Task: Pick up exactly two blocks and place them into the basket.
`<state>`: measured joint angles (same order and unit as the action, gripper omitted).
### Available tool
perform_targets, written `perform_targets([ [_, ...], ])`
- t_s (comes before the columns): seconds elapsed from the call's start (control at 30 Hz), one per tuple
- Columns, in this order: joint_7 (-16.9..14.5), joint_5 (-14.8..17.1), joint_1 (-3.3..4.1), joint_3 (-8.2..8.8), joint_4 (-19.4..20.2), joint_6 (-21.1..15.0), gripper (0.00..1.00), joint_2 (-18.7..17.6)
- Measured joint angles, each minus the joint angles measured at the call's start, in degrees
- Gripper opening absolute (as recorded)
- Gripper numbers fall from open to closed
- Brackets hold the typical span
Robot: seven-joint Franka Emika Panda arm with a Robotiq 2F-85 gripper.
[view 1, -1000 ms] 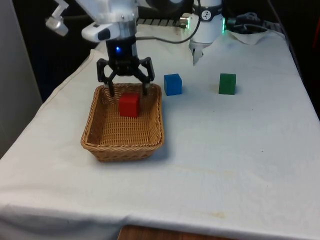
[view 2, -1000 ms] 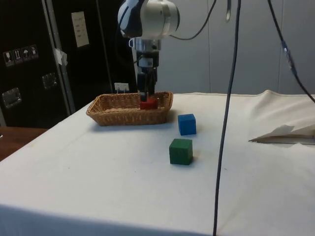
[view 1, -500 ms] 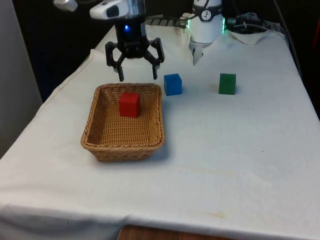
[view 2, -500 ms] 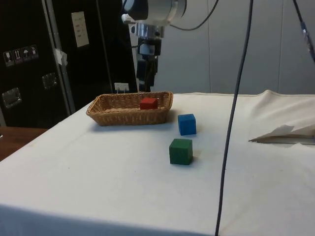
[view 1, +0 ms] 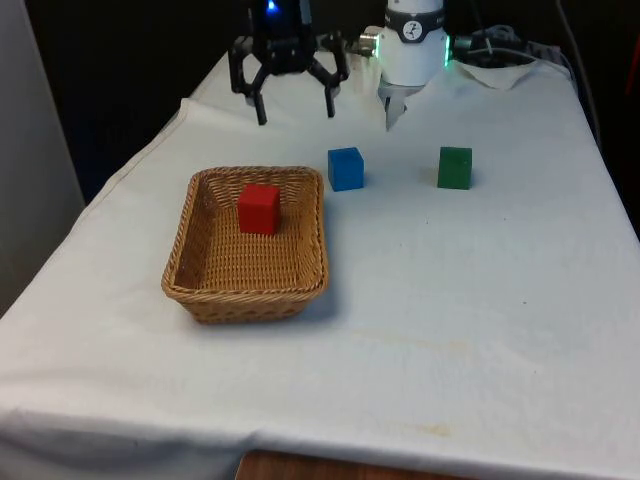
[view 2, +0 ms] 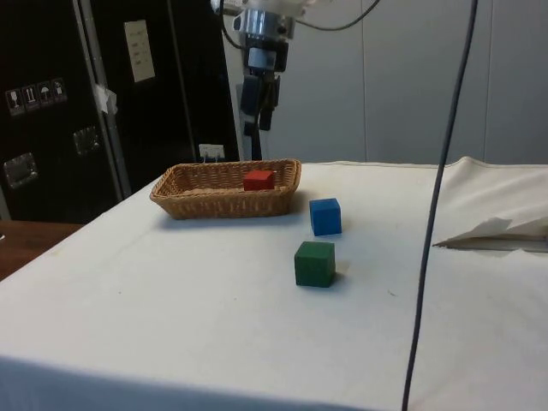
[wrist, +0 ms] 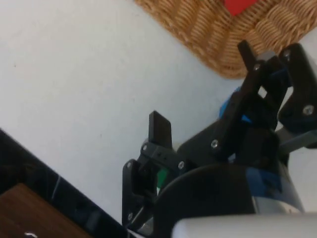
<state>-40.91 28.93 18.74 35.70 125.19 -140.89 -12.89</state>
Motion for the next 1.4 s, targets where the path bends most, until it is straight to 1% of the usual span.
perform_targets([
  [0.03,0.0,0.0,0.0,0.0,0.0,0.0,1.0,0.0],
  [0.07,0.52,-0.63,0.11,-0.11,0.52,0.0,1.0,0.74],
  [0.1,1.66,-2.01,0.23,-0.46,1.32,-0.06,1.0,2.12],
  [0.17,2.81,-3.21,0.34,-0.86,2.01,-0.11,1.0,3.32],
  [0.27,4.3,-5.1,0.4,-1.43,2.98,-0.11,1.0,4.98],
  [0.3,4.3,-5.1,0.4,-1.43,2.98,-0.11,1.0,4.98],
  [0.37,5.21,-6.3,0.4,-1.78,3.55,-0.11,1.0,5.96],
  [0.4,5.96,-7.45,0.4,-2.12,4.24,-0.11,1.0,6.93],
  [0.57,8.02,-10.71,0.4,-2.92,5.96,-0.17,1.0,9.45],
  [0.6,8.02,-10.71,0.4,-2.92,5.96,-0.17,1.0,9.45],
  [0.63,8.82,-12.15,0.4,-3.09,6.7,-0.23,1.0,10.43],
  [0.8,10.6,-15.47,0.4,-3.55,8.59,-0.34,1.0,12.55],
  [0.87,10.6,-15.47,0.4,-3.55,8.59,-0.34,1.0,12.55],
  [0.9,11.29,-16.84,0.4,-3.72,9.4,-0.4,1.0,13.41],
  [1.07,12.78,-20.17,0.4,-4.07,11.97,-0.92,1.0,15.53],
  [1.1,13.58,-21.6,0.4,-4.18,12.95,-0.92,1.0,16.44],
  [1.17,14.32,-23.09,0.4,-4.3,13.92,-0.97,1.0,17.36],
  [1.2,14.32,-23.09,0.4,-4.3,13.92,-0.97,1.0,17.36],
  [1.4,16.33,-27.1,0.4,-4.58,16.73,-1.03,1.0,19.48],
])
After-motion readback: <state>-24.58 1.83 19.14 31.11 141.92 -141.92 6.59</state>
